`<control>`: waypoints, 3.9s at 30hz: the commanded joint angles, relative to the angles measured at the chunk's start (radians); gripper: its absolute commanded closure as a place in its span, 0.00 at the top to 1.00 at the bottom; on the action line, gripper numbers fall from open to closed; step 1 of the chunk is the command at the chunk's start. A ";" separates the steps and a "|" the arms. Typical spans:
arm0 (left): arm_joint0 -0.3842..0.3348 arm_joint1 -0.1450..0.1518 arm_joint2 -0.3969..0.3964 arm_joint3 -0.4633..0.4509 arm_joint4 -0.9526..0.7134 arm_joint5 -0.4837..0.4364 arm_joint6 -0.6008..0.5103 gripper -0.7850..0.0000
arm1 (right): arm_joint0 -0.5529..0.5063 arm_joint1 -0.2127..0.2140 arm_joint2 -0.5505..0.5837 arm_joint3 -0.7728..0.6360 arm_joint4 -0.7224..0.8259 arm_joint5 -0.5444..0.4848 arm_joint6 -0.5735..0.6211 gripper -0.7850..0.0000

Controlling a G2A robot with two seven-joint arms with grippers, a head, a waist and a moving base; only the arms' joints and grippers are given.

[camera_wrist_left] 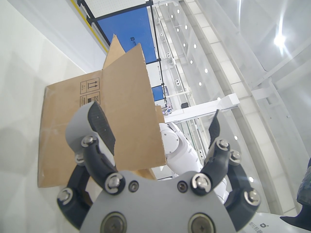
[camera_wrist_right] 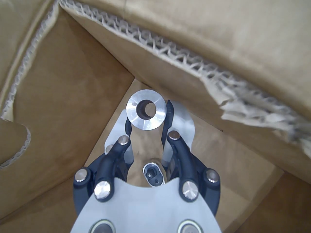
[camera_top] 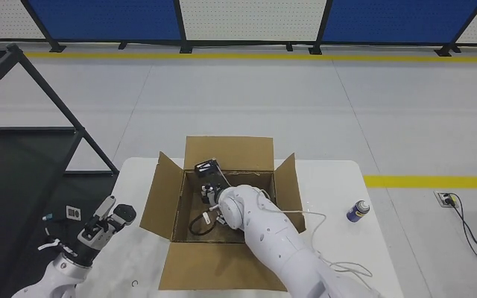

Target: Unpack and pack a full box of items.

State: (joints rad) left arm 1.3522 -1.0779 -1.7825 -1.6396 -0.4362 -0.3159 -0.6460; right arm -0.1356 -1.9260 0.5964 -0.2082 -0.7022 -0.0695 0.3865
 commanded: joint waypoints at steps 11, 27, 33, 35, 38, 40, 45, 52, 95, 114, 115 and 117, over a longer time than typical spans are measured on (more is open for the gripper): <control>-0.084 0.001 0.062 0.027 0.027 0.013 -0.026 1.00 | -0.088 0.092 0.053 -0.223 -0.072 0.045 -0.056 0.00; -0.109 0.000 0.097 0.052 0.026 0.008 -0.018 1.00 | -0.638 0.346 0.369 -1.395 -0.485 0.117 0.368 0.00; -0.125 0.000 0.113 0.068 0.023 0.008 -0.021 1.00 | -0.678 0.352 0.392 -1.542 -0.542 0.157 0.379 0.00; -0.131 -0.001 0.117 0.076 0.019 0.007 -0.021 1.00 | -0.691 0.354 0.407 -1.589 -0.569 0.190 0.378 0.00; -0.140 -0.001 0.123 0.088 0.015 0.005 -0.024 1.00 | -0.721 0.358 0.449 -1.667 -0.590 0.233 0.390 0.00; -0.146 -0.001 0.125 0.096 0.012 0.005 -0.027 1.00 | -0.749 0.362 0.481 -1.725 -0.613 0.262 0.394 0.00; -0.171 0.001 0.134 0.116 0.015 0.012 -0.042 1.00 | -0.850 0.374 0.567 -1.884 -0.670 0.316 0.400 0.00; -0.214 0.001 0.161 0.140 0.023 0.020 -0.067 1.00 | -0.995 0.386 0.677 -2.050 -0.735 0.383 0.392 0.00; -0.208 0.012 0.159 0.123 0.052 0.032 -0.021 1.00 | -1.013 0.415 0.941 -1.393 -0.678 0.402 0.447 0.00; -0.194 0.013 0.161 0.107 0.048 0.036 -0.011 1.00 | -1.046 0.420 0.912 -1.509 -0.663 0.407 0.447 1.00; -0.194 0.013 0.160 0.108 0.048 0.036 -0.013 1.00 | -1.053 0.420 0.910 -1.526 -0.664 0.411 0.443 1.00; -0.194 0.014 0.154 0.111 0.046 0.034 -0.015 1.00 | -1.074 0.421 0.902 -1.601 -0.677 0.418 0.428 0.98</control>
State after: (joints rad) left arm 1.1576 -1.0640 -1.6257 -1.5303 -0.3891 -0.2812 -0.6599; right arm -1.1994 -1.5058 1.5014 -1.7704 -1.3719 0.3445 0.8207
